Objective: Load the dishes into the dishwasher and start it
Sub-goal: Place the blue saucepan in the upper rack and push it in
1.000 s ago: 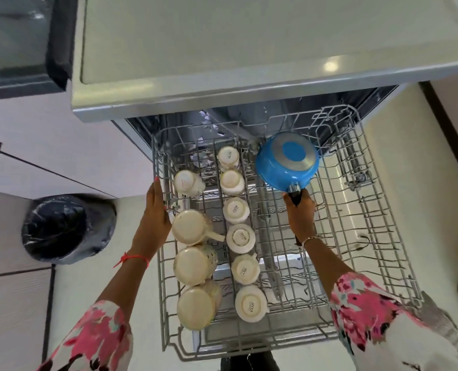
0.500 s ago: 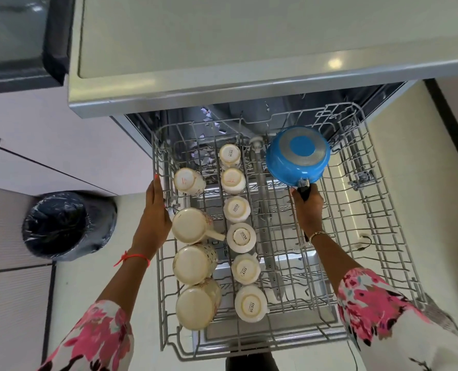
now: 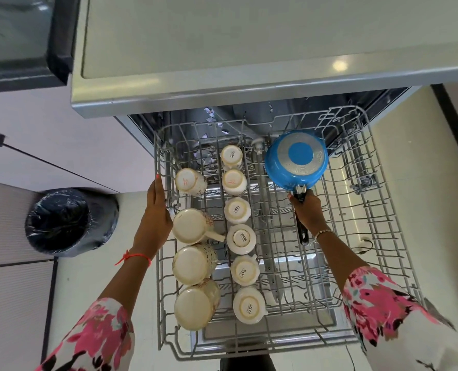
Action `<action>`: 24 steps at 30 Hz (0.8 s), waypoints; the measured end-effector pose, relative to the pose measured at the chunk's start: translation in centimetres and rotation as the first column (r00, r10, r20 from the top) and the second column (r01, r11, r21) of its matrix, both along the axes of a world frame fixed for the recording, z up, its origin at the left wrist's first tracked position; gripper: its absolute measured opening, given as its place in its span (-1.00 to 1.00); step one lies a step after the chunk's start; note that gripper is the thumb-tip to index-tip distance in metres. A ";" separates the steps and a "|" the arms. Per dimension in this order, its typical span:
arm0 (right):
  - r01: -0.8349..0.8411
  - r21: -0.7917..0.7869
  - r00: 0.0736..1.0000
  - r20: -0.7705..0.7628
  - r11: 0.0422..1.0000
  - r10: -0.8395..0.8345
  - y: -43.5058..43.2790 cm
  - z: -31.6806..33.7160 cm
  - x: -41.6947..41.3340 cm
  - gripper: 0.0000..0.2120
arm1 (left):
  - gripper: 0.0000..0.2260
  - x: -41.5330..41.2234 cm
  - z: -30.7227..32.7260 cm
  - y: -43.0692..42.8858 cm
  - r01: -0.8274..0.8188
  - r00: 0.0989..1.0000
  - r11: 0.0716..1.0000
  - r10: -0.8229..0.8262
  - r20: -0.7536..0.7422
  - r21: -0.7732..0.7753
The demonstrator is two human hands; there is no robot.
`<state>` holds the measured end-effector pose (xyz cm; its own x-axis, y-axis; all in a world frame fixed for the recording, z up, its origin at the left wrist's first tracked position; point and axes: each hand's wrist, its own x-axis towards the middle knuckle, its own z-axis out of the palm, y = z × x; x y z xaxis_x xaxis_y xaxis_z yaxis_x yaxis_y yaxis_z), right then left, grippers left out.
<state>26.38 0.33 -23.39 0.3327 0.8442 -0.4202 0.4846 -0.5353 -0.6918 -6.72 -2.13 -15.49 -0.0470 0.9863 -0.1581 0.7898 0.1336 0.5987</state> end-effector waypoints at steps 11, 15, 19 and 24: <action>-0.108 -0.075 0.988 0.103 0.991 0.116 -1.0 1.1 1.1 -0.49 | -0.30 -0.5 0.1 0.0 0.036 0.999 0.999 -0.037 -0.038 -0.013; -0.214 -0.090 0.921 0.312 0.973 0.232 -2.4 2.4 1.5 -0.41 | -0.36 -0.7 0.3 -0.1 0.076 0.991 0.997 -0.076 -0.108 0.002; -0.327 -0.106 0.846 0.410 0.939 0.341 -5.1 4.4 2.0 -0.41 | -0.39 -0.8 0.4 -1.6 0.111 0.972 0.989 -0.088 -0.216 0.098; -0.500 -0.143 0.757 0.407 0.854 0.511 -10.6 7.0 2.9 -0.48 | -0.49 1.8 2.3 -6.8 0.222 0.968 0.963 -0.199 -0.152 0.154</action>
<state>29.26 -10.23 -16.41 0.0062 0.9312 -0.3645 0.9255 -0.1434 -0.3506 -4.94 -8.97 -13.19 0.1551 0.9879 0.0051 0.8635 -0.1381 0.4851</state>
